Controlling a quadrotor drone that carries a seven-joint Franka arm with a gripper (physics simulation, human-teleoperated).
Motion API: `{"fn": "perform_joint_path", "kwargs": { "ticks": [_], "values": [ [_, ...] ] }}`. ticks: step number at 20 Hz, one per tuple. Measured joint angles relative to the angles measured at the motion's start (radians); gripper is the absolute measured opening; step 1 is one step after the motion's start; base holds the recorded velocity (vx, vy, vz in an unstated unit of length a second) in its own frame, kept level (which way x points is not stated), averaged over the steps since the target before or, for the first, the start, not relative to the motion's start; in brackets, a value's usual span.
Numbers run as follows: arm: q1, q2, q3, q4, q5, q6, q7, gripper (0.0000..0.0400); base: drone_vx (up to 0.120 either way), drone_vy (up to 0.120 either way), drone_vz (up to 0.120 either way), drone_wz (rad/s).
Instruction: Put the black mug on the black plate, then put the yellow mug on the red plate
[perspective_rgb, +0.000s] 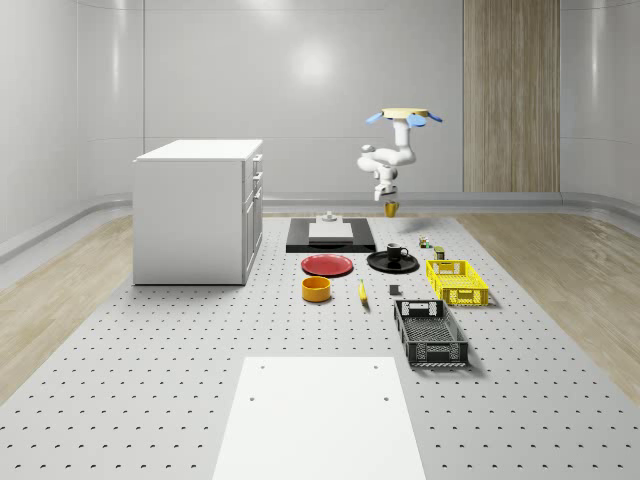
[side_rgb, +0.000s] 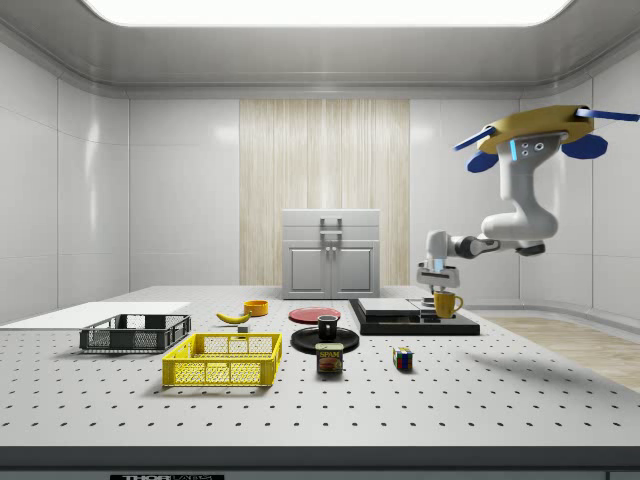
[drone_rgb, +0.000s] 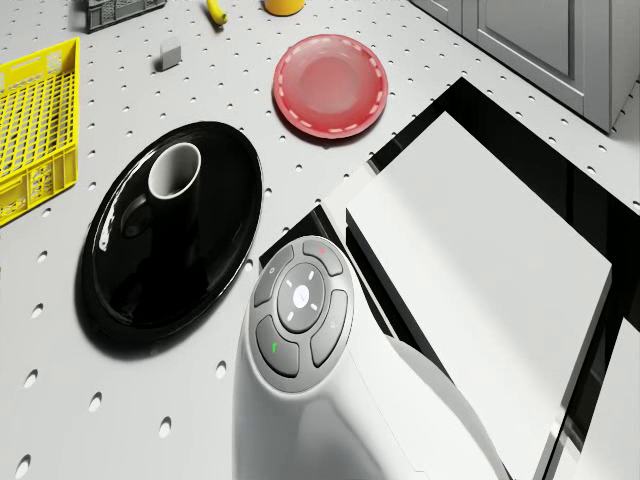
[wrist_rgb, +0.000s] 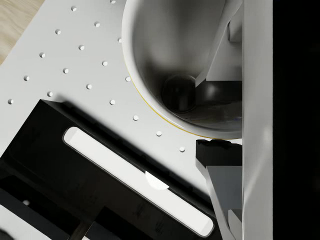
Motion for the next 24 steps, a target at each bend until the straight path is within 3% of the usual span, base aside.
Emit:
{"fn": "perform_joint_path", "kwargs": {
  "ticks": [4,13,21,24],
  "values": [
    [-0.002,-0.003,0.0,0.0,0.001,0.003,-0.007,0.01,0.12,-0.12,0.0,0.0],
    [-0.004,-0.007,0.001,0.0,0.003,0.007,-0.012,0.01,0.12,0.0,0.0,0.0],
    [-0.005,-0.011,0.002,0.001,0.004,0.01,-0.012,0.01,0.12,-0.115,0.0,0.0],
    [-0.005,-0.012,0.002,0.001,0.005,0.011,-0.012,0.01,0.12,0.0,0.0,0.0]
  ]
}}
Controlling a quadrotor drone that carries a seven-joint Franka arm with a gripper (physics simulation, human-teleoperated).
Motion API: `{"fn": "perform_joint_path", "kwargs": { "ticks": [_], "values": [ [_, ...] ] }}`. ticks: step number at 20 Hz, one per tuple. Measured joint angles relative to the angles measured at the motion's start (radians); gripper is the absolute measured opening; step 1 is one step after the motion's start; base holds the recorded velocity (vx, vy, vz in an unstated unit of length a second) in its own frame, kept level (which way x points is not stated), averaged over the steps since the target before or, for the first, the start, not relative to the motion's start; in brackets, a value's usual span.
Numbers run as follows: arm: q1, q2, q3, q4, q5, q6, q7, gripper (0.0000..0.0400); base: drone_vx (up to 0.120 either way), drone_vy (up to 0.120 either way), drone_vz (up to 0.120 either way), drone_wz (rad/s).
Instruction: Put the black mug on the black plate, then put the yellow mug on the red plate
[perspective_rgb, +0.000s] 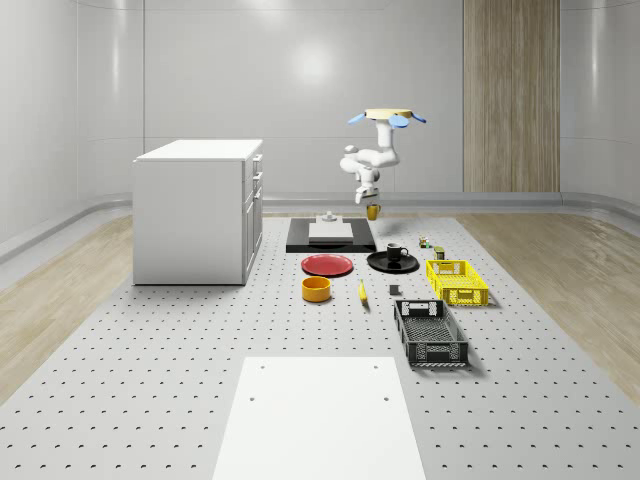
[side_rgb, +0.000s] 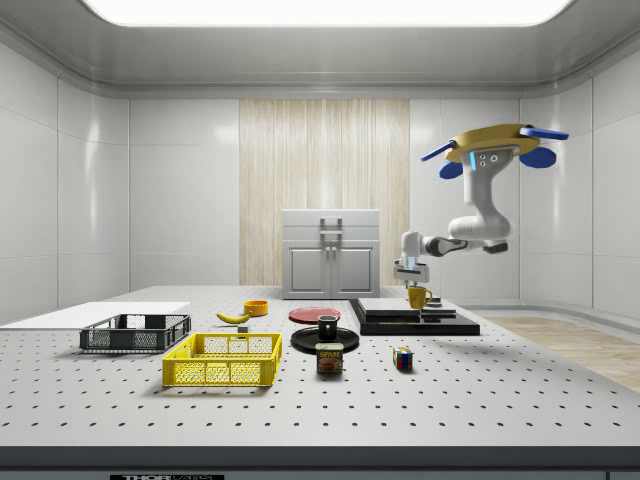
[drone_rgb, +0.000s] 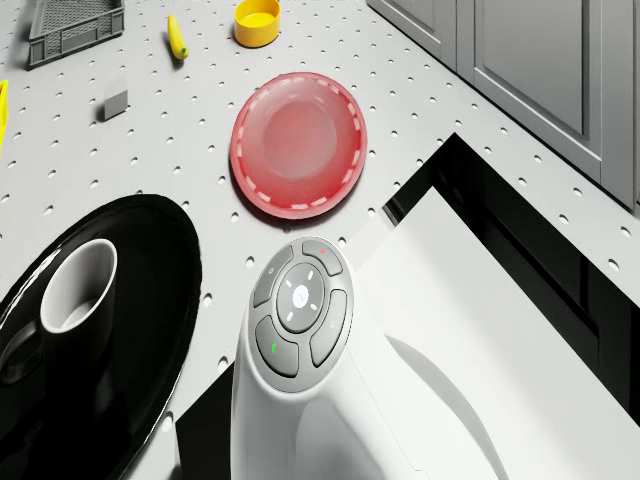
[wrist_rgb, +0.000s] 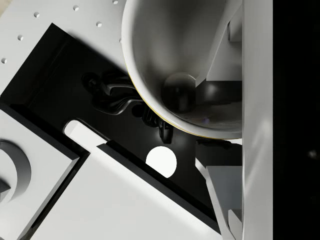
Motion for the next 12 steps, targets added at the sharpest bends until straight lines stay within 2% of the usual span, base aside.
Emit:
{"fn": "perform_joint_path", "kwargs": {
  "ticks": [6,9,12],
  "values": [
    [-0.001,-0.002,0.0,0.0,0.001,0.002,0.0,0.01,0.12,-0.113,0.0,0.0],
    [-0.001,-0.003,0.0,0.0,0.001,0.002,0.001,0.01,0.12,-0.04,0.0,0.0],
    [-0.001,-0.003,0.0,0.0,0.001,0.003,0.001,0.01,0.12,-0.12,0.0,0.0]
  ]
}}
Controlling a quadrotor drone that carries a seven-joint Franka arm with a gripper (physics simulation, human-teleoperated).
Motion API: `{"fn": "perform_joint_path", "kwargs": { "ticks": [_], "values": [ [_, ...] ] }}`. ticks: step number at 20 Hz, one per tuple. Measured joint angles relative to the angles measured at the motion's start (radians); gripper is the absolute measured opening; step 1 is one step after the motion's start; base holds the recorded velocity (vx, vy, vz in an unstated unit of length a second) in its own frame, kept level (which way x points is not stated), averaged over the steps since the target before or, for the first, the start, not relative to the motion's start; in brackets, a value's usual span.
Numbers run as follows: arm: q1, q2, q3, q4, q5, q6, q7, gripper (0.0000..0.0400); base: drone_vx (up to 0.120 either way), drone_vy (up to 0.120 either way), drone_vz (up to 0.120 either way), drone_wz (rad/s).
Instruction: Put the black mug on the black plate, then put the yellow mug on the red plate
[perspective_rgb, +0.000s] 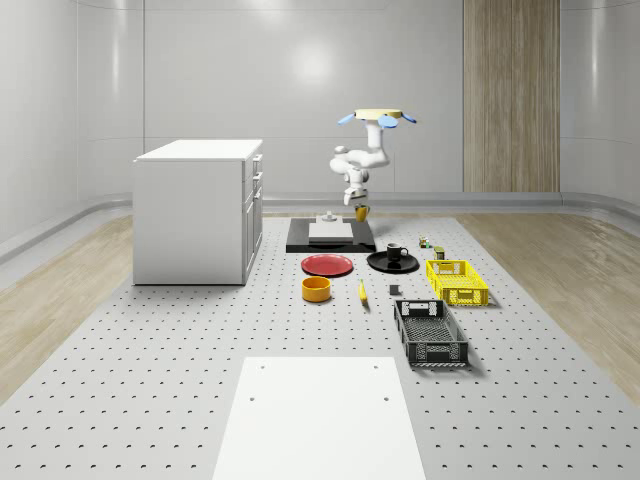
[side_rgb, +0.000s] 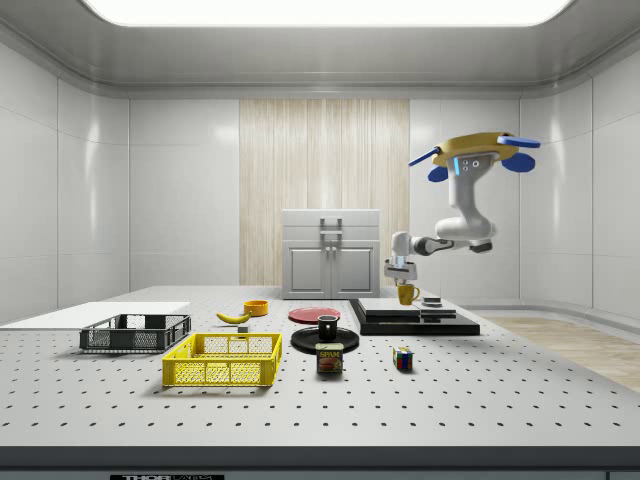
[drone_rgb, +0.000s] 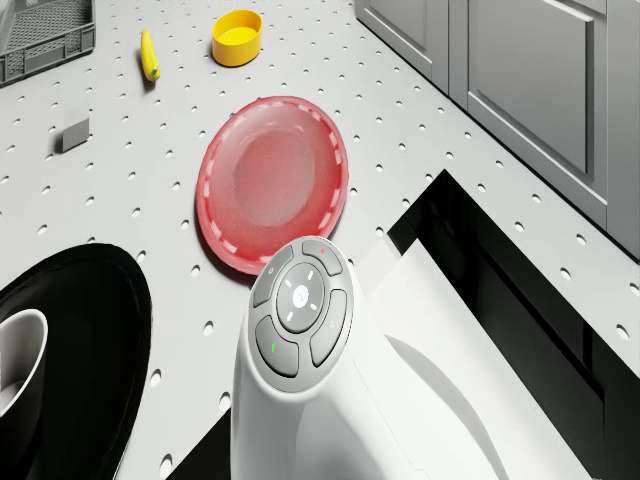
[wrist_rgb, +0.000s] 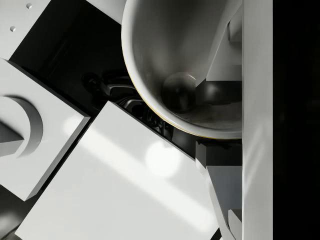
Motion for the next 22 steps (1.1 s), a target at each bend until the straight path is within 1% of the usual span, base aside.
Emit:
{"fn": "perform_joint_path", "kwargs": {
  "ticks": [3,22],
  "values": [
    [0.0,-0.001,0.0,0.0,0.0,0.001,0.0,0.01,0.12,-0.107,0.0,0.0],
    [-0.001,-0.004,0.001,0.0,0.002,0.004,0.001,0.01,0.12,0.0,0.0,0.0]
  ]
}}
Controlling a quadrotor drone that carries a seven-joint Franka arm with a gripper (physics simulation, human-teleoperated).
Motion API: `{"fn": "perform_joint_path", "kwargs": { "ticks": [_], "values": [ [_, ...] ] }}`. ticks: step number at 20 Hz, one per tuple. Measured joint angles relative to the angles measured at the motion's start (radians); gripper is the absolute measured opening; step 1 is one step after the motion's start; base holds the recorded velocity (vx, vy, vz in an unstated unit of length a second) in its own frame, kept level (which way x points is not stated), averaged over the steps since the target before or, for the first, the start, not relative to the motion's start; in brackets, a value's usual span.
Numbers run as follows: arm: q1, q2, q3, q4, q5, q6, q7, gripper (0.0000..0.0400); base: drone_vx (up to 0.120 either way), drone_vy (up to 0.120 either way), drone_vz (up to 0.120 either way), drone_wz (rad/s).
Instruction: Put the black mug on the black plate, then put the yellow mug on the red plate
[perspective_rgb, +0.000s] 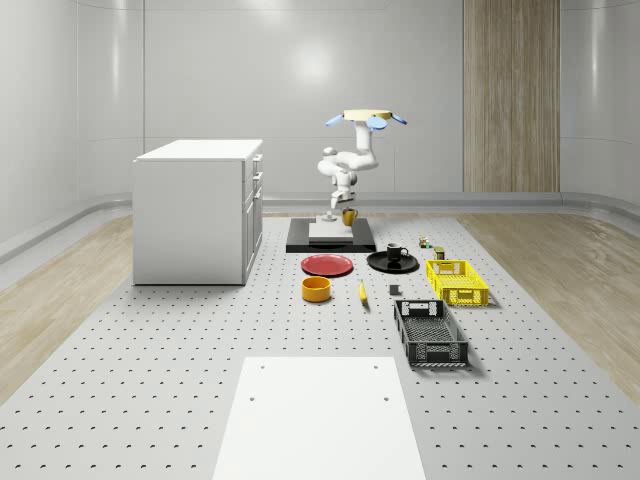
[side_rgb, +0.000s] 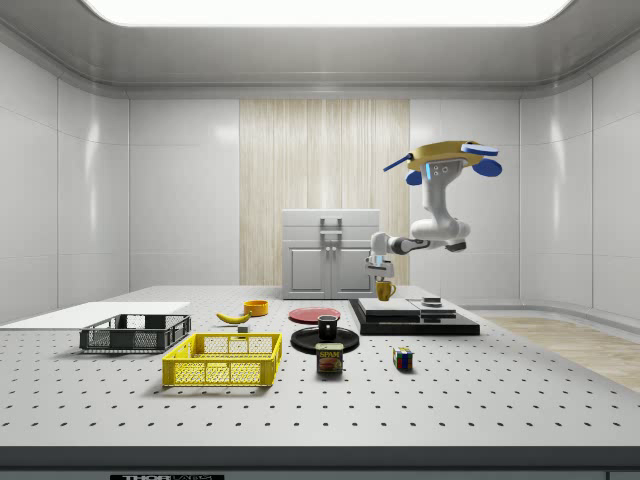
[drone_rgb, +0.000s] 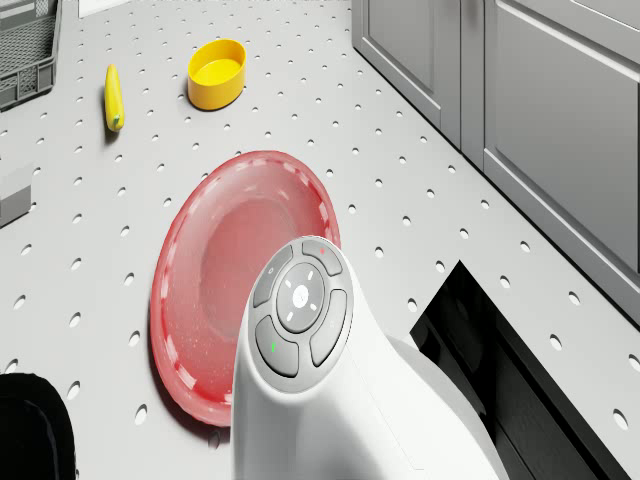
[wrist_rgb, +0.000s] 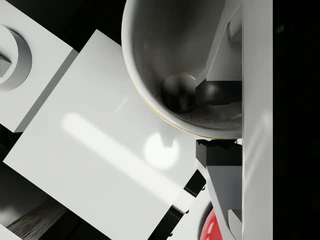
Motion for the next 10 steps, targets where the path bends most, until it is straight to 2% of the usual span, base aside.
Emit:
{"fn": "perform_joint_path", "kwargs": {
  "ticks": [10],
  "values": [
    [0.0,-0.001,0.0,0.0,0.0,0.001,0.0,0.01,0.12,0.0,0.0,0.0]
  ]
}}
